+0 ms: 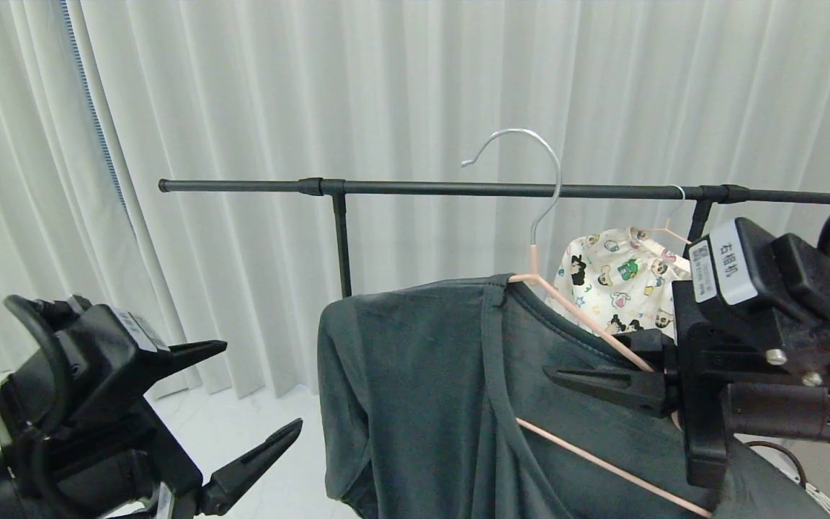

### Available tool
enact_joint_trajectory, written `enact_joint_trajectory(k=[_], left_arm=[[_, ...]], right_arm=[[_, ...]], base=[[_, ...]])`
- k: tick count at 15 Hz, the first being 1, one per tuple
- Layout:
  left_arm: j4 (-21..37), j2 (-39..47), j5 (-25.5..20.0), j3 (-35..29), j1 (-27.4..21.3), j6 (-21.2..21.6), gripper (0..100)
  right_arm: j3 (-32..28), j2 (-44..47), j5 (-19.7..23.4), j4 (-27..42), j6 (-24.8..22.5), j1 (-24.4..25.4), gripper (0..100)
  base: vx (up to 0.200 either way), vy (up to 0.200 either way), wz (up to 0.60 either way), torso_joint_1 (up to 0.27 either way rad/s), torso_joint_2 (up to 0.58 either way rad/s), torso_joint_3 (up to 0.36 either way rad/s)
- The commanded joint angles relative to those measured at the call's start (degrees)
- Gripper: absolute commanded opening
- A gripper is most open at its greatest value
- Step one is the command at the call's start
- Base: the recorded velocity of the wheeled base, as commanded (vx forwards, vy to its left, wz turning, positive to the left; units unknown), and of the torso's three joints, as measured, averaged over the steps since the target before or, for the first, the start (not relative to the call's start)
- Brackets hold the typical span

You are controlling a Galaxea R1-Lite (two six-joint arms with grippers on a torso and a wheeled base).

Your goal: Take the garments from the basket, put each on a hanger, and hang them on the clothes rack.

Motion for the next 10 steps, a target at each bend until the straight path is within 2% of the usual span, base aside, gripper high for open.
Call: enact_joint_trajectory(k=[1,3,6,10], left_arm=[[0.0,3.3,-0.6,3.0,6.2,-1.2,100],[-0.2,7.8,-1.7,2.7,7.6,-2.5,100],[-3.8,13.1,-6.4,2.6,8.0,-2.6,100],[-10.3,17.5,-7.0,2.4,11.2,-2.6,100]], right_arm=[[0.0,-1.6,0.2,0.2,-0.1,-0.6,0],[-0.3,-2.1,0.4,0.4,-1.2,-0.4,0],[-0.4,-3.2,1.0,1.1,-1.7,1.4,0],[-0.3,-4.2,0.7,2.0,-1.8,3.8,0]], base=[[0.0,0.0,0.0,0.0,0.0,0.0],[0.0,0.0,0.0,0.0,0.0,0.0],[0.0,0.0,0.0,0.0,0.0,0.0],[0.0,0.0,0.0,0.0,0.0,0.0]])
